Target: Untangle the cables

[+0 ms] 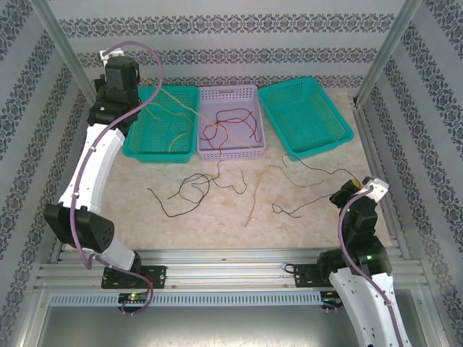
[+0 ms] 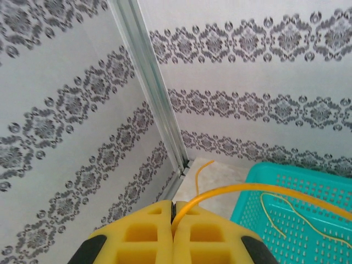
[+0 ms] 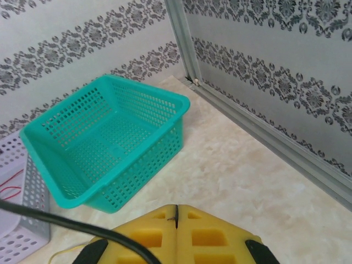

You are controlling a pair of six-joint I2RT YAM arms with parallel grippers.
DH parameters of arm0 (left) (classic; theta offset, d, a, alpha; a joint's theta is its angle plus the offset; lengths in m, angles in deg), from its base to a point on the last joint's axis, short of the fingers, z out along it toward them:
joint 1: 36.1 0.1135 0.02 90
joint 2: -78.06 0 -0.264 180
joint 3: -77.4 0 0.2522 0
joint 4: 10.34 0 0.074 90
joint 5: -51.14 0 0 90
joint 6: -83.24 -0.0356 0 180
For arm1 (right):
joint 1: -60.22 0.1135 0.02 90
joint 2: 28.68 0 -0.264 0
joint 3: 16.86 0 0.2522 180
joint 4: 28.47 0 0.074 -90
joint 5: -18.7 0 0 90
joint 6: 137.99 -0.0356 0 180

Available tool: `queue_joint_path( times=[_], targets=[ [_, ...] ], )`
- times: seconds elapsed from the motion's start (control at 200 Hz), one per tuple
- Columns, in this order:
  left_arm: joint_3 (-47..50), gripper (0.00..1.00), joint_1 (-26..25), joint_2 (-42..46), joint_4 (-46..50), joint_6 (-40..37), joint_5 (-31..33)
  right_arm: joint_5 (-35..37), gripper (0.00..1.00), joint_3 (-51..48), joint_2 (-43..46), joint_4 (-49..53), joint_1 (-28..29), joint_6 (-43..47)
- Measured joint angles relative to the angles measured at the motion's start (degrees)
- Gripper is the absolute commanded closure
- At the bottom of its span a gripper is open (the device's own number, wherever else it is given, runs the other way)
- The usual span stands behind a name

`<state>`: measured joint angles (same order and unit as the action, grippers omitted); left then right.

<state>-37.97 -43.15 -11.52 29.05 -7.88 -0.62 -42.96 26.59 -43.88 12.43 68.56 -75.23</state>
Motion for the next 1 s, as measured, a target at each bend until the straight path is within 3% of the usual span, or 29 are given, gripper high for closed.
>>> queue_joint_path(
  times=[0.605,1.004],
  targets=[
    [-2.4,1.0,-0.1,14.3,-0.9,-0.2,-0.7,-4.3,1.0,-1.9,-4.1,-0.3,-11.6,-2.6],
    [-1.3,1.0,-8.3,24.2,-6.8,-4.8,1.0,-9.0,1.0,-3.1,-9.2,-2.6,-16.1,-3.1]
  ],
)
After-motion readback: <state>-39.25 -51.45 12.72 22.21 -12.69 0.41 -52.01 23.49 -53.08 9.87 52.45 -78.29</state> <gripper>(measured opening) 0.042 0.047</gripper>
